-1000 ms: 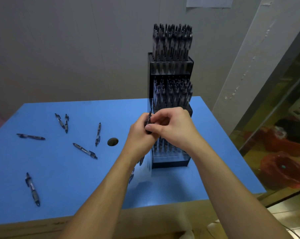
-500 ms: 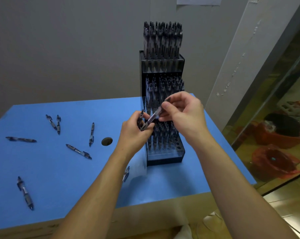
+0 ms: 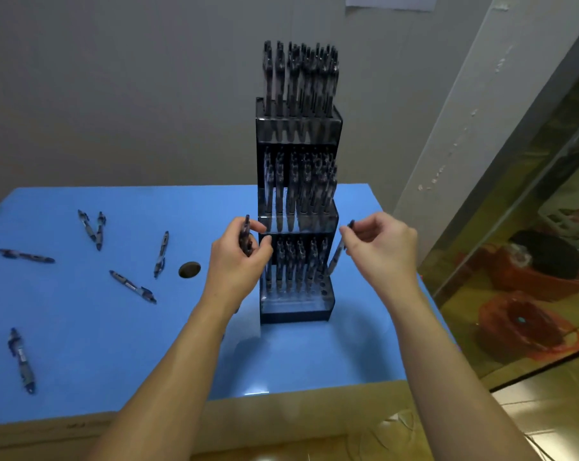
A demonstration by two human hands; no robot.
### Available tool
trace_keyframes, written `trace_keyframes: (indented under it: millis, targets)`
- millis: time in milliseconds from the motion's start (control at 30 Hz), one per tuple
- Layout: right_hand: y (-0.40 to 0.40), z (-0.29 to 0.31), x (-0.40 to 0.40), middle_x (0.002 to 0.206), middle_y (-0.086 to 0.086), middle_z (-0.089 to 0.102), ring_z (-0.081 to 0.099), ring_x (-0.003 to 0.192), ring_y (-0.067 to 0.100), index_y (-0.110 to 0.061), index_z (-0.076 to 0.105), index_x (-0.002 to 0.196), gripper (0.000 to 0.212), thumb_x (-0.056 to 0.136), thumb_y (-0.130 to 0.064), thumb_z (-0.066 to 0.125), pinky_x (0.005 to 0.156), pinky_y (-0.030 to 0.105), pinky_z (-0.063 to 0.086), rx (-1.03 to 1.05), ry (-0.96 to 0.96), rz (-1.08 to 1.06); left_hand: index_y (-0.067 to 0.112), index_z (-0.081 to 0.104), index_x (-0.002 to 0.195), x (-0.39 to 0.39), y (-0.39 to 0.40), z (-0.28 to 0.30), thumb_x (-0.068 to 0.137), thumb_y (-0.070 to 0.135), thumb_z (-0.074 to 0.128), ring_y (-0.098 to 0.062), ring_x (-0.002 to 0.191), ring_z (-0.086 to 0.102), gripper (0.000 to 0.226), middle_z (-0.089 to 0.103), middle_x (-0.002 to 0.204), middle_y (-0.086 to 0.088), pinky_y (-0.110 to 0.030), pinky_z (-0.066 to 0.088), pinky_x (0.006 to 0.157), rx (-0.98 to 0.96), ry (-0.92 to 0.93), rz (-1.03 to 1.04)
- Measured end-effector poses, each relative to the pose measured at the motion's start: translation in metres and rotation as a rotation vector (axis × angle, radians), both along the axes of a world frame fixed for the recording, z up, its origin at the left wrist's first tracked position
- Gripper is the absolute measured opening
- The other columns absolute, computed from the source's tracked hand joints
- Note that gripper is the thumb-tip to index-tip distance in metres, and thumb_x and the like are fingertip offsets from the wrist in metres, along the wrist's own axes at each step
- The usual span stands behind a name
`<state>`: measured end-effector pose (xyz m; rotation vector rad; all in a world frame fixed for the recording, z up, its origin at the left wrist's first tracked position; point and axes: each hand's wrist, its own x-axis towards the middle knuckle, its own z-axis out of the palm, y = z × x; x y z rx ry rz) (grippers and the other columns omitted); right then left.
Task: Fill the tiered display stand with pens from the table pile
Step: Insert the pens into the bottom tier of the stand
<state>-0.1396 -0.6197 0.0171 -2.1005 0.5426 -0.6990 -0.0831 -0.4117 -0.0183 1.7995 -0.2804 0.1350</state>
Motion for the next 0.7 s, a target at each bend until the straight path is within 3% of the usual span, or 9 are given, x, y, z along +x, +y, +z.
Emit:
trace_keyframes:
  millis: [133,300,367,433,500,700]
  targets:
    - [-0.009,-0.016,0.009,0.066,-0.008,0.069,0.071,0.067,0.012,-0.017,0.068,0.078,0.015,0.086,-0.021,0.080,0.074,0.025,0.057,0.052,0.031,0.037,0.022,0.060,0.097,-0.006,-0.009,0.004,0.098,0.014,0.065,-0.012,0.055,0.040,0.010,0.045,0.064,0.000,-0.023,0.040,0.052,0.006,0.009,0.065]
    - [-0.012,-0.029,0.014,0.065,-0.015,0.064,0.065,0.066,0.007,-0.018,0.066,0.078,0.016,0.087,-0.023,0.078,0.063,0.002,0.042,0.023,0.084,0.134,0.021,0.060,0.098,-0.014,-0.015,0.005,0.098,0.012,0.064,-0.011,0.053,0.039,0.009,0.043,0.059,0.006,-0.023,0.040,0.051,-0.001,0.004,0.136]
    - [-0.010,-0.033,0.016,0.068,-0.010,0.066,0.066,0.070,0.014,-0.015,0.066,0.081,0.016,0.087,-0.024,0.078,0.068,0.009,0.047,-0.008,0.095,0.168,0.021,0.060,0.098,-0.016,-0.016,0.004,0.098,0.013,0.064,-0.013,0.053,0.040,0.009,0.043,0.058,0.006,-0.027,0.041,0.052,-0.007,0.011,0.153]
    - [-0.009,-0.038,0.016,0.073,-0.002,0.070,0.068,0.077,0.020,-0.012,0.068,0.085,0.016,0.088,-0.024,0.077,0.079,0.028,0.055,-0.043,0.116,0.195,0.021,0.061,0.099,-0.018,-0.015,0.002,0.099,0.014,0.064,-0.013,0.052,0.039,0.009,0.043,0.057,0.008,-0.029,0.041,0.052,-0.016,0.021,0.165]
    - [-0.007,-0.045,0.017,0.079,0.003,0.072,0.069,0.082,0.024,-0.010,0.067,0.087,0.016,0.089,-0.024,0.076,0.083,0.037,0.056,-0.071,0.151,0.227,0.022,0.061,0.099,-0.019,-0.015,0.001,0.099,0.013,0.064,-0.013,0.052,0.039,0.009,0.043,0.058,0.007,-0.031,0.041,0.052,-0.028,0.028,0.176]
    - [-0.001,-0.066,0.015,0.074,0.000,0.064,0.059,0.077,0.019,-0.014,0.063,0.084,0.020,0.094,-0.029,0.071,0.073,0.028,0.049,-0.113,0.269,0.232,0.023,0.061,0.101,-0.021,-0.009,-0.004,0.099,0.014,0.063,-0.016,0.057,0.040,0.010,0.044,0.063,0.000,-0.033,0.042,0.054,-0.057,0.046,0.176]
